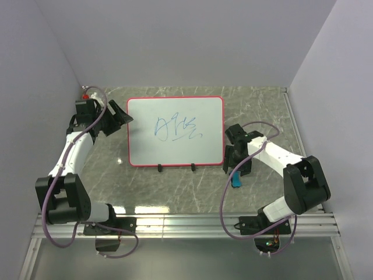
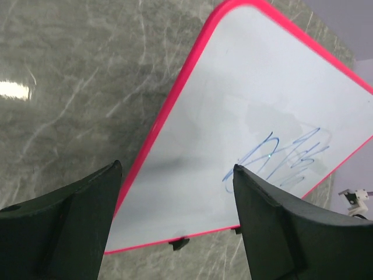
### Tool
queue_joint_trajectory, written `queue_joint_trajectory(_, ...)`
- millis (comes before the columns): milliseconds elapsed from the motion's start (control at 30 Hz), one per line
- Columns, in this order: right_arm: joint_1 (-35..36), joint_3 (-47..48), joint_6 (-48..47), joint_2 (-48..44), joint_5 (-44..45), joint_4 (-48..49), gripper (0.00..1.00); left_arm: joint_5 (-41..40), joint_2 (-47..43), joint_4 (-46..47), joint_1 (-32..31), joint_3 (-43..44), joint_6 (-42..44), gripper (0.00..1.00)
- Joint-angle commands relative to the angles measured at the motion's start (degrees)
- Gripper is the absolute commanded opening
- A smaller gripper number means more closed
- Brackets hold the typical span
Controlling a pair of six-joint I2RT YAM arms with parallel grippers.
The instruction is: Erase the whiteboard
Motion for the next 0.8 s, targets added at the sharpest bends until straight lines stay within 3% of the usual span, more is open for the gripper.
queue_joint_trajectory(0,0.31,-1.77,-1.00,-0.18,1.91,0.02,0.71,0.80,-3.98,1.51,-0.02,-2.98,-2.61,0.83)
queue_joint_trajectory(200,0.58,-1.78,-0.39,1.40,1.47,0.55,0.69,-0.17,-7.58,-1.64,-0.10,-3.25,-2.62,0.82)
queue_joint_trajectory(533,0.93,-3.71,-1.44,4.57,0.51,2.92,0.51,-1.75,-13.21,-4.02,-0.19,-5.62,-3.49,0.82)
queue_joint_trajectory(600,1.02,-3.45,-1.18,4.92,0.59,2.84,0.47,-1.92,-14.26,-4.20,-0.28,-6.58,-3.67,0.82)
queue_joint_trajectory(700,1.28,-3.18,-1.27,4.75,1.03,2.49,0.29,-1.93,-15.14,-4.64,-0.28,-7.03,-3.85,0.83)
queue_joint_trajectory(767,1.19,-2.92,-1.44,4.31,1.03,2.13,0.23,-0.44,-14.97,-4.47,-0.28,-7.38,-3.41,0.84)
